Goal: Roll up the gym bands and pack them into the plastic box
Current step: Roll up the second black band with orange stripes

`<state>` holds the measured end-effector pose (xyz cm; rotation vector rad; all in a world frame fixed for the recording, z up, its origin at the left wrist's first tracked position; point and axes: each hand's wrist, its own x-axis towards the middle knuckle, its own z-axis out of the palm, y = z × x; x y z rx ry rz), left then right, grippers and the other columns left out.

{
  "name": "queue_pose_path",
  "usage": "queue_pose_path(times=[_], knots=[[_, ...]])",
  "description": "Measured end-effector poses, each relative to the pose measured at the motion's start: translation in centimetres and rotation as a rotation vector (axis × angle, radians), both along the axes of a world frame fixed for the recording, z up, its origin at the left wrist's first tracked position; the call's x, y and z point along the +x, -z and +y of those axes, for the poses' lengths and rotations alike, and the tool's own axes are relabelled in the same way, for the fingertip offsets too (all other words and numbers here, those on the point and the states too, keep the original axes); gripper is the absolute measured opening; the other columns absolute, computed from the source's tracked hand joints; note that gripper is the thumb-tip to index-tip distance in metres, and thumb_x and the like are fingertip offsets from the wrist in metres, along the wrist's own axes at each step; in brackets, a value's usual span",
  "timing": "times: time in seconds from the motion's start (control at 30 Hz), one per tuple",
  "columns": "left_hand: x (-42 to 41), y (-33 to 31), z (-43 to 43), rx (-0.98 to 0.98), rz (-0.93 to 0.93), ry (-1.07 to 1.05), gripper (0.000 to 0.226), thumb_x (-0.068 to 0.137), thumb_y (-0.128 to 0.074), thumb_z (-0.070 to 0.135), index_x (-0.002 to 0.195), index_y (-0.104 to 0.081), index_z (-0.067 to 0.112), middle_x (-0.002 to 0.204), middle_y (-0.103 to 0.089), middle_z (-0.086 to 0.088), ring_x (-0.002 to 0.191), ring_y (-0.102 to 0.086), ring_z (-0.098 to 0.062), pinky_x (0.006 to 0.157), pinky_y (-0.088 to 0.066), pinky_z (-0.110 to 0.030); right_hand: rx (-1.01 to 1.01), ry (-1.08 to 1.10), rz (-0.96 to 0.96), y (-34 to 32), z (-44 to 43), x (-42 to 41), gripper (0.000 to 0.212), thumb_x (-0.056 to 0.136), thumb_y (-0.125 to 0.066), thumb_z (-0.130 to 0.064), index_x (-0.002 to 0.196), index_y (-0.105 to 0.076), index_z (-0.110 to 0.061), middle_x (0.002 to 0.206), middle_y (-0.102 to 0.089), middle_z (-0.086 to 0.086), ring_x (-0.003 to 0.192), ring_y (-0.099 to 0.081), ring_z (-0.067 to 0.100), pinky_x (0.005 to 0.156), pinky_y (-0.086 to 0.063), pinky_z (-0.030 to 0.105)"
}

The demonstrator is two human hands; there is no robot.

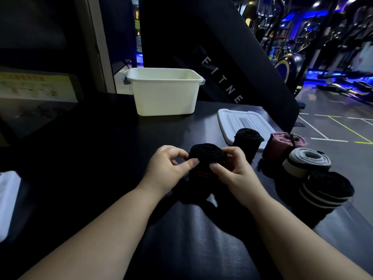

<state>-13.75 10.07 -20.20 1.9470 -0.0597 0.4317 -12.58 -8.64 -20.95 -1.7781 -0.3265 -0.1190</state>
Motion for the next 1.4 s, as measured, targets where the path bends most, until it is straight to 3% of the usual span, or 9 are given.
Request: queue_pose_path(times=[0.07,0.17,0.27,0.43,0.77,0.97,1.1,1.23,1.4], knots=[[-0.1,0.1,0.2,-0.184,0.036,0.057,0.031,0.074,-0.082,0.016,0.091,-0.061,0.032,0.093,-0.064,0.007,0.071,-0.058,0.003,0.072,-0.048,-0.015,0.02,-0.035,0.012,-0.1,0.0,-0.1,0.042,0.076,-0.078,-0.017,0.107,-0.05,-0.019,0.107,-0.065,0.013,0.093,-0.064,0.013,0.083,-0.052,0.028],[-0.1,0.3,0.6,-0.313,0.107,0.29,0.058,0.084,-0.071,0.005,0.125,-0.047,0.039,0.126,-0.06,0.008,0.111,-0.061,-0.003,0.097,-0.048,-0.022,0.042,-0.077,0.032,-0.4,-0.1,-0.3,0.049,0.068,-0.077,-0.016,0.107,-0.048,-0.015,0.104,-0.064,0.012,0.089,-0.064,0.007,0.079,-0.052,0.022],[-0.2,0.2,0.6,-0.235,0.139,0.443,0.046,0.094,-0.058,0.005,0.134,-0.052,0.028,0.133,-0.059,0.006,0.122,-0.054,0.0,0.108,-0.039,-0.021,-0.059,-0.102,0.023,-0.3,-0.5,-0.1,0.059,0.068,-0.082,-0.003,0.114,-0.049,-0.022,0.108,-0.064,0.0,0.092,-0.063,-0.004,0.082,-0.049,0.015],[0.0,0.7,1.0,-0.096,0.163,0.514,0.058,0.081,-0.072,0.014,0.129,-0.047,0.039,0.13,-0.06,0.011,0.122,-0.054,0.002,0.104,-0.039,-0.016,-0.239,-0.076,-0.056,-0.3,-0.6,0.0,0.064,0.067,-0.087,-0.007,0.111,-0.051,-0.039,0.114,-0.066,-0.009,0.107,-0.06,-0.001,0.095,-0.043,0.015],[0.9,1.0,1.1,0.128,0.142,0.443,0.075,0.079,-0.076,0.004,0.124,-0.037,0.05,0.118,-0.063,0.015,0.113,-0.056,0.008,0.101,-0.037,-0.013,-0.361,-0.003,-0.116,-0.3,0.0,0.0,0.064,0.071,-0.084,-0.011,0.126,-0.053,-0.019,0.109,-0.066,-0.007,0.104,-0.06,0.008,0.092,-0.044,0.02],[0.4,1.3,0.8,0.17,0.105,0.369,0.074,0.078,-0.078,0.008,0.128,-0.038,0.044,0.123,-0.061,0.014,0.118,-0.055,0.003,0.105,-0.038,-0.017,-0.324,-0.023,-0.077,-0.5,-0.2,-0.4,0.061,0.072,-0.082,-0.006,0.119,-0.052,-0.028,0.106,-0.065,-0.011,0.095,-0.058,-0.009,0.085,-0.039,0.005],[-0.1,1.0,-0.1,0.172,0.079,0.301,0.064,0.078,-0.079,0.012,0.121,-0.046,0.046,0.117,-0.063,0.017,0.112,-0.059,0.001,0.103,-0.044,-0.023,-0.309,0.007,-0.043,-1.0,-0.7,-0.9,0.06,0.066,-0.084,-0.013,0.112,-0.055,-0.039,0.111,-0.064,-0.009,0.103,-0.059,-0.005,0.09,-0.044,0.012],[0.3,0.0,-1.9,0.271,0.132,0.304,0.065,0.079,-0.078,0.02,0.135,-0.048,0.032,0.116,-0.062,0.014,0.108,-0.059,-0.005,0.1,-0.045,-0.028,-0.326,0.028,0.037,-2.0,-2.5,-1.1,0.057,0.073,-0.081,-0.003,0.114,-0.05,-0.027,0.101,-0.061,-0.015,0.087,-0.059,-0.014,0.075,-0.04,0.0],[1.3,-1.6,-4.3,0.295,0.187,0.403,0.062,0.079,-0.076,0.01,0.129,-0.048,0.031,0.112,-0.062,0.014,0.108,-0.059,-0.004,0.093,-0.048,-0.018,-0.422,0.168,0.097,-2.8,-5.0,-0.6,0.06,0.064,-0.088,-0.018,0.113,-0.053,-0.023,0.1,-0.066,-0.009,0.093,-0.064,0.007,0.087,-0.051,0.026]])
